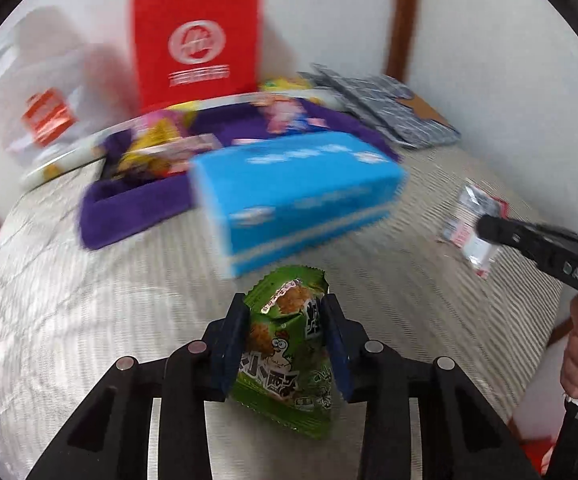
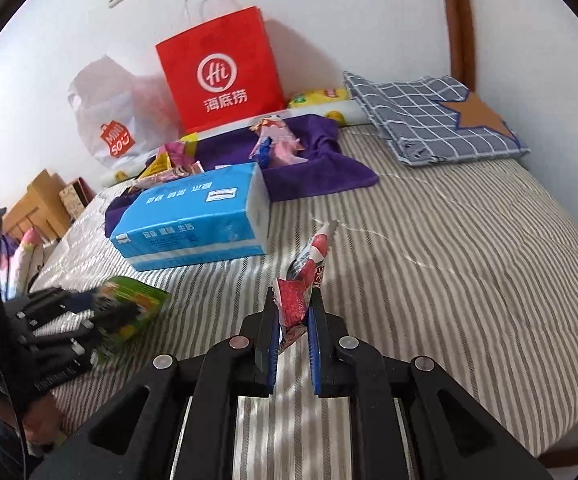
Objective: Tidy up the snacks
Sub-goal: 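Grasp the green snack bag on the bed with the left tool and lift it, then carry green bag and red-and-white packet over the purple towel with both tools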
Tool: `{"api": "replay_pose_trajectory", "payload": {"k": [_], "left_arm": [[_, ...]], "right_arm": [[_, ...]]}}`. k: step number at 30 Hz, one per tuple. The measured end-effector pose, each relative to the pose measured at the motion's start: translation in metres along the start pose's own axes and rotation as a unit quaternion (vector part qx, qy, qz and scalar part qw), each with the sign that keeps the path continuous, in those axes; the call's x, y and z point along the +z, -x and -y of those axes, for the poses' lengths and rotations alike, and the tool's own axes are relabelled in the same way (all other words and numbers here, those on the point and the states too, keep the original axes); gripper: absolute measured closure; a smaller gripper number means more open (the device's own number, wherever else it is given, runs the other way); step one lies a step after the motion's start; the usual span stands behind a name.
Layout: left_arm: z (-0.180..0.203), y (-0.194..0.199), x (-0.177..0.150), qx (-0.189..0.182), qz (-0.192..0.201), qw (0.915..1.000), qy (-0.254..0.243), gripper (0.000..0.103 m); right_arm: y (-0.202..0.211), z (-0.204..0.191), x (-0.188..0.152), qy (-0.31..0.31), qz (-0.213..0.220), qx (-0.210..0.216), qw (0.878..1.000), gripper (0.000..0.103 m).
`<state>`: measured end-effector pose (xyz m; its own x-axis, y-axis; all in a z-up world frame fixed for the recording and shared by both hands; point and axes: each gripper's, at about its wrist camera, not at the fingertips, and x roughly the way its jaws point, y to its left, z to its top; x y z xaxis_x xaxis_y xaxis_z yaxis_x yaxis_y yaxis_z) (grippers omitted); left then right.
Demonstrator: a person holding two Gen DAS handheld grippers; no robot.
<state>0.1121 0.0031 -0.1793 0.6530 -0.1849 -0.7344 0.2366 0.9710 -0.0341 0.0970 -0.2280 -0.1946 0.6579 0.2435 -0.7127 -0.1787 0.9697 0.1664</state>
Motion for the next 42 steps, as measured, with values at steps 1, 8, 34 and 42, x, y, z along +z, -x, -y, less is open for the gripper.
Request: {"api": "replay_pose_trajectory", "payload": {"k": [1, 8, 34, 42], "left_arm": [[-0.011, 0.002, 0.001, 0.013, 0.002, 0.9998, 0.012, 0.068], [-0.045, -0.009, 0.005, 0.033, -0.009, 0.9977, 0.058, 0.066], [-0.058, 0.005, 0.003, -0.022, 0.029, 0.9944, 0.100, 0.070], [-0.057, 0.022, 0.003, -0.026, 0.041, 0.9931, 0.107, 0.070]], "right_arm": [[-0.003, -0.002, 0.002, 0.003, -0.001, 0.006, 1.000, 0.090], [-0.019, -0.001, 0.008, 0.008, -0.020, 0.012, 1.000, 0.087], [-0.011, -0.013, 0.006, 0.012, -0.023, -0.018, 1.000, 0.089], [0.011, -0.024, 0.011, 0.019, -0.005, -0.016, 1.000, 0.089]]}}
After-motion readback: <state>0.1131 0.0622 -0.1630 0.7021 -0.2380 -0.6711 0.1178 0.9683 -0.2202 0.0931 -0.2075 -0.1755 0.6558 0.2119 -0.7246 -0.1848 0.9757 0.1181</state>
